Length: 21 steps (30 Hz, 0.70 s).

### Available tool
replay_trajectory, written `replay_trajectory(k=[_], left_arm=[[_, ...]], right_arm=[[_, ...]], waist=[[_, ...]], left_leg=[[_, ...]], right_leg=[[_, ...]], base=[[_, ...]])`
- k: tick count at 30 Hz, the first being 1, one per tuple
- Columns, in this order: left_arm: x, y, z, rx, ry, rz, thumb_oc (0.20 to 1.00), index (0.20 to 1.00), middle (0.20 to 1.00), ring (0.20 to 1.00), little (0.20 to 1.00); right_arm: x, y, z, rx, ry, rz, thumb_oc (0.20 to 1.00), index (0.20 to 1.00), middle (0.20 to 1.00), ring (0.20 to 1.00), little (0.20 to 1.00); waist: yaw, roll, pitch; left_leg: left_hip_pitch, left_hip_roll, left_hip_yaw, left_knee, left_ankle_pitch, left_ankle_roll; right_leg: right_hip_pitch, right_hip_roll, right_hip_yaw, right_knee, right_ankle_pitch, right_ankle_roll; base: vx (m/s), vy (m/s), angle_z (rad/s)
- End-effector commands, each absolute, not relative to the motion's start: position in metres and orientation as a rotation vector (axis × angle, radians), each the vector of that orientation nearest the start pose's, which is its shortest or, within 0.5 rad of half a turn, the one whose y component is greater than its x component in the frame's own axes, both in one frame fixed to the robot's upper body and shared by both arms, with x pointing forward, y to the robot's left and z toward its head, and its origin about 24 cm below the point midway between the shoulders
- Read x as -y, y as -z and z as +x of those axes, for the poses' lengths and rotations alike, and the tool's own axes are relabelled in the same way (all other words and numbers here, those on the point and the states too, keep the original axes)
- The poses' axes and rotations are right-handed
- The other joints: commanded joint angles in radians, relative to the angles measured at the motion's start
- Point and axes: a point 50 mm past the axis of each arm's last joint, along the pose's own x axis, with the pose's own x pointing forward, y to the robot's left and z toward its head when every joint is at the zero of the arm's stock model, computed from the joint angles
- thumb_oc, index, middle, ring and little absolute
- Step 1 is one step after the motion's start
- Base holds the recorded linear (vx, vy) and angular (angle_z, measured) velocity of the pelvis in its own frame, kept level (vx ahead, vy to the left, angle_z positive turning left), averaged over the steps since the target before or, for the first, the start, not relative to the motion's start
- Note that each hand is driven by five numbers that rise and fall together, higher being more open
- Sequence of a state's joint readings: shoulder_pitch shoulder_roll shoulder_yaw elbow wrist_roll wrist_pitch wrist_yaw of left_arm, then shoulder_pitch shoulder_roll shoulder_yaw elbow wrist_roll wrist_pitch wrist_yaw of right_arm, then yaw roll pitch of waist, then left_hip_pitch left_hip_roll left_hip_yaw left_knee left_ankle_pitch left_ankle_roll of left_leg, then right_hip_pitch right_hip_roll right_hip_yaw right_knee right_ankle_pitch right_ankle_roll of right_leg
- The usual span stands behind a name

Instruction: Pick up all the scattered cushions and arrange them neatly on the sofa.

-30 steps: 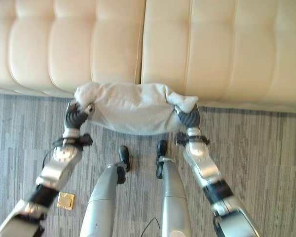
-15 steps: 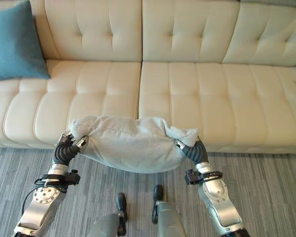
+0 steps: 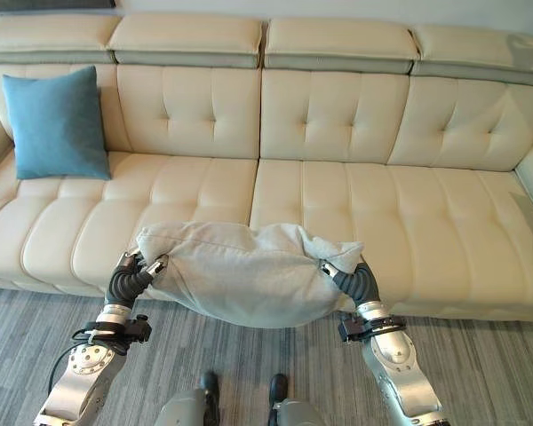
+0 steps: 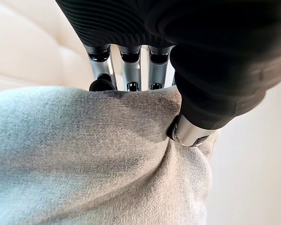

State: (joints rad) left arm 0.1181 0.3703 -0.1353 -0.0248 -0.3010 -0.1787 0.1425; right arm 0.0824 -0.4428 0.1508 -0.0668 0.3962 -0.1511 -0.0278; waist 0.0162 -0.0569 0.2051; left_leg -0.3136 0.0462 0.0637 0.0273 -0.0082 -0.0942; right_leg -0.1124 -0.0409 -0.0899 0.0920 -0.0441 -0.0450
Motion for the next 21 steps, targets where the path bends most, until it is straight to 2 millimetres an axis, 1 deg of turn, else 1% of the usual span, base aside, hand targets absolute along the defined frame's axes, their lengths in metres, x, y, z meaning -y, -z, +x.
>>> replay_trajectory(k=[1,2,3,4,5,6,7,8,9,10,11,12,13,14,15,16,17,18,19,20,21], left_arm=[[-0.208,-0.075,0.229,0.218,-0.06,0.048,0.2,0.2,0.2,0.2,0.2],[-0.208,-0.075,0.229,0.218,-0.06,0.048,0.2,0.2,0.2,0.2,0.2],[-0.209,-0.074,0.229,0.214,-0.065,0.058,0.2,0.2,0.2,0.2,0.2],[-0.21,-0.074,0.227,0.21,-0.06,0.055,0.2,0.2,0.2,0.2,0.2],[-0.211,-0.073,0.225,0.205,-0.049,0.067,0.2,0.2,0.2,0.2,0.2],[-0.212,-0.074,0.225,0.206,-0.046,0.075,0.2,0.2,0.2,0.2,0.2],[-0.213,-0.075,0.225,0.206,-0.04,0.089,0.2,0.2,0.2,0.2,0.2],[-0.213,-0.075,0.225,0.206,-0.04,0.089,0.2,0.2,0.2,0.2,0.2],[-0.218,-0.077,0.226,0.212,-0.055,0.104,0.2,0.2,0.2,0.2,0.2],[-0.218,-0.078,0.226,0.214,-0.045,0.11,0.2,0.2,0.2,0.2,0.2],[-0.221,-0.079,0.226,0.218,-0.051,0.126,0.2,0.2,0.2,0.2,0.2],[-0.222,-0.08,0.227,0.219,-0.053,0.138,0.2,0.2,0.2,0.2,0.2],[-0.224,-0.081,0.227,0.223,-0.061,0.145,0.2,0.2,0.2,0.2,0.2],[-0.225,-0.081,0.227,0.223,-0.062,0.145,0.2,0.2,0.2,0.2,0.2],[-0.227,-0.08,0.225,0.221,-0.068,0.143,0.2,0.2,0.2,0.2,0.2],[-0.227,-0.08,0.225,0.22,-0.068,0.143,0.2,0.2,0.2,0.2,0.2],[-0.227,-0.078,0.224,0.213,-0.064,0.138,0.2,0.2,0.2,0.2,0.2],[-0.228,-0.076,0.222,0.203,-0.065,0.133,0.2,0.2,0.2,0.2,0.2],[-0.227,-0.071,0.22,0.182,-0.064,0.121,0.2,0.2,0.2,0.2,0.2],[-0.227,-0.071,0.22,0.181,-0.064,0.121,0.2,0.2,0.2,0.2,0.2],[-0.226,-0.069,0.22,0.172,-0.064,0.12,0.2,0.2,0.2,0.2,0.2]], right_arm=[[0.191,-0.1,0.237,0.298,-0.156,0.031,0.2,0.2,0.2,0.2,0.2],[0.191,-0.1,0.237,0.298,-0.156,0.031,0.2,0.2,0.2,0.2,0.2],[0.193,-0.099,0.238,0.291,-0.141,0.017,0.2,0.2,0.2,0.2,0.2],[0.192,-0.097,0.236,0.284,-0.15,0.03,0.2,0.2,0.2,0.2,0.2],[0.188,-0.094,0.234,0.275,-0.167,0.039,0.2,0.2,0.2,0.2,0.2],[0.187,-0.093,0.234,0.27,-0.172,0.045,0.2,0.2,0.2,0.2,0.2],[0.185,-0.092,0.233,0.266,-0.183,0.06,0.2,0.2,0.2,0.2,0.2],[0.185,-0.092,0.233,0.266,-0.182,0.06,0.2,0.2,0.2,0.2,0.2],[0.177,-0.092,0.236,0.268,-0.209,0.077,0.2,0.2,0.2,0.2,0.2],[0.176,-0.093,0.236,0.273,-0.221,0.074,0.2,0.2,0.2,0.2,0.2],[0.176,-0.095,0.237,0.283,-0.219,0.068,0.2,0.2,0.2,0.2,0.2],[0.174,-0.096,0.238,0.29,-0.225,0.069,0.2,0.2,0.2,0.2,0.2],[0.171,-0.099,0.239,0.3,-0.239,0.075,0.2,0.2,0.2,0.2,0.2],[0.171,-0.099,0.24,0.3,-0.24,0.075,0.2,0.2,0.2,0.2,0.2],[0.167,-0.104,0.243,0.324,-0.257,0.082,0.2,0.2,0.2,0.2,0.2],[0.167,-0.104,0.243,0.324,-0.258,0.082,0.2,0.2,0.2,0.2,0.2],[0.168,-0.104,0.242,0.322,-0.26,0.083,0.2,0.2,0.2,0.2,0.2],[0.168,-0.103,0.243,0.315,-0.262,0.082,0.2,0.2,0.2,0.2,0.2],[0.168,-0.103,0.244,0.311,-0.265,0.094,0.2,0.2,0.2,0.2,0.2],[0.168,-0.102,0.244,0.31,-0.266,0.094,0.2,0.2,0.2,0.2,0.2],[0.168,-0.101,0.243,0.303,-0.264,0.098,0.2,0.2,0.2,0.2,0.2]], waist=[[0.012,-0.005,-0.038],[0.013,-0.007,-0.038],[0.029,-0.005,-0.045],[0.041,-0.005,-0.058],[0.048,-0.013,-0.068],[0.049,-0.022,-0.071],[0.051,-0.039,-0.071],[0.052,-0.037,-0.072],[0.065,-0.048,-0.074],[0.071,-0.052,-0.07],[0.071,-0.053,-0.072],[0.069,-0.05,-0.067],[0.071,-0.039,-0.069],[0.071,-0.04,-0.068],[0.062,-0.021,-0.067],[0.059,-0.02,-0.066],[0.05,-0.013,-0.064],[0.042,-0.007,-0.057],[0.025,-0.004,-0.042],[0.025,-0.002,-0.04],[0.014,-0.001,-0.034]], left_leg=[[-0.089,0.028,0.035,0.056,0.099,-0.001],[-0.085,0.027,0.037,0.053,0.1,-0.001],[-0.11,0.034,0.049,0.044,0.122,-0.005],[-0.087,0.039,0.047,0.029,0.126,0.001],[-0.086,0.028,0.027,0.076,0.156,0.01],[-0.089,0.019,0.026,0.099,0.147,0.02],[-0.082,0.006,0.033,0.13,0.124,0.031],[-0.084,0.009,0.033,0.129,0.126,0.031],[-0.074,-0.007,0.046,0.167,0.083,0.06],[-0.058,-0.012,0.053,0.168,0.069,0.071],[-0.043,-0.021,0.057,0.165,0.051,0.081],[-0.019,-0.024,0.061,0.161,0.031,0.091],[0.003,-0.015,0.067,0.148,0.022,0.095],[0.005,-0.016,0.068,0.147,0.021,0.095],[0.068,-0.008,0.072,0.114,-0.009,0.097],[0.071,-0.008,0.07,0.114,-0.01,0.096],[0.093,-0.011,0.065,0.106,-0.021,0.099],[0.114,-0.012,0.063,0.107,-0.038,0.1],[0.149,-0.023,0.062,0.105,-0.055,0.101],[0.154,-0.022,0.061,0.104,-0.057,0.1],[0.174,-0.029,0.055,0.095,-0.06,0.101]], right_leg=[[0.223,0.023,0.004,-0.032,-0.149,0.095],[0.224,0.021,0.005,-0.032,-0.15,0.096],[0.261,0.021,0.021,-0.025,-0.173,0.1],[0.281,0.017,0.033,-0.02,-0.184,0.108],[0.297,-0.004,0.041,0.005,-0.184,0.121],[0.297,-0.018,0.046,0.027,-0.176,0.131],[0.292,-0.042,0.051,0.057,-0.164,0.145],[0.289,-0.04,0.053,0.056,-0.161,0.145],[0.25,-0.088,0.057,0.143,-0.084,0.175],[0.209,-0.098,0.067,0.213,-0.048,0.18],[0.19,-0.098,0.078,0.252,-0.002,0.188],[0.16,-0.108,0.069,0.298,0.02,0.194],[0.13,-0.121,0.045,0.3,0.027,0.199],[0.13,-0.123,0.046,0.302,0.026,0.199],[0.062,-0.16,-0.03,0.208,0.01,0.187],[0.066,-0.16,-0.033,0.207,0.008,0.187],[0.03,-0.151,-0.037,0.166,-0.01,0.183],[0.025,-0.157,-0.048,0.122,-0.01,0.186],[-0.007,-0.148,-0.048,0.04,0.02,0.192],[-0.002,-0.147,-0.049,0.036,0.02,0.192],[-0.031,-0.13,-0.029,0.02,0.035,0.196]], base=[[0.24,0.081,-0.42],[0.37,0.166,-0.35],[0.44,0.212,-0.41],[0.72,0.36,-0.76],[0.58,0.316,-0.79],[0.54,0.299,-0.74],[0.25,0.152,-0.38],[0.29,0.257,-0.19],[0.22,0.243,-0.28],[0.31,0.308,-0.45],[0.19,0.185,-0.48],[0.18,0.172,-0.28],[0.11,0.106,-0.11],[0.19,0.105,-0.28],[0.15,0.054,-0.37],[0.22,0.081,-0.49],[0.15,0.031,-0.26],[0.26,0.038,-0.18],[0.19,0.01,0.03],[0.17,0.002,0.03],[0.12,-0.022,0.17]])
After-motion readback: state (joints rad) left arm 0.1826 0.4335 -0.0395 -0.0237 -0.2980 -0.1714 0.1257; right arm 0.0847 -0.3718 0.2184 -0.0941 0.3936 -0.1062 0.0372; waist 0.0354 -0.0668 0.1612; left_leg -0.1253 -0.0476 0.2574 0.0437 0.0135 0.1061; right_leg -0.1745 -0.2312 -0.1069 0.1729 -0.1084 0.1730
